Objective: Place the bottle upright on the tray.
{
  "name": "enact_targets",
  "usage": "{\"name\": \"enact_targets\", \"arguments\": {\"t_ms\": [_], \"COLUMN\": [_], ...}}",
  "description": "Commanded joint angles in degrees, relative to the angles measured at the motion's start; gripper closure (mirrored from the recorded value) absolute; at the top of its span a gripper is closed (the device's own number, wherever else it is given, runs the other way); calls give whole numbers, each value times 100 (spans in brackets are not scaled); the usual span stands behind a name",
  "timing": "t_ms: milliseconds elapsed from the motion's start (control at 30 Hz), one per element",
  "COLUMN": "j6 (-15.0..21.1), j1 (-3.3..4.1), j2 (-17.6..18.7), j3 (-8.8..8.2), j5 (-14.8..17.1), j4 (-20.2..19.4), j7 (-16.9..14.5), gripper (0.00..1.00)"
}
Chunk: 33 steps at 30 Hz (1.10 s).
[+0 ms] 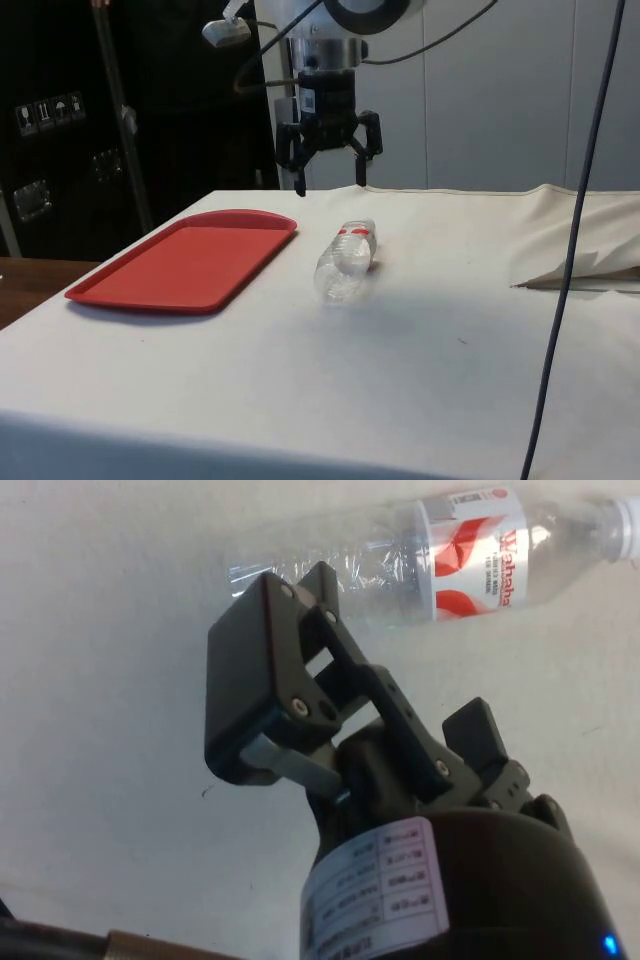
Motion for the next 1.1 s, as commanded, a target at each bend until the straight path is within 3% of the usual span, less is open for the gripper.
{"name": "enact_targets", "arguments": {"t_ms": [0,200,400,433,733,767,833,1000,1033,1067], "j6": [17,0,11,0,29,0,40,46,6,46], "j1": [0,0,0,0,0,0,0,0,0,0], "j2": [-11,0,-11,0,17,17,40,69,74,74], "j3": [0,0,17,0,29,6,34,46,17,46], "j5": [52,52,372,275,808,642,957,1192,1014,1238], "j4": [-11,6,-6,6,-11,6,-11,-6,6,-6], "j7": [40,189,206,229,166,229,138,92,183,86], "gripper": [0,0,0,0,0,0,0,0,0,0]}}
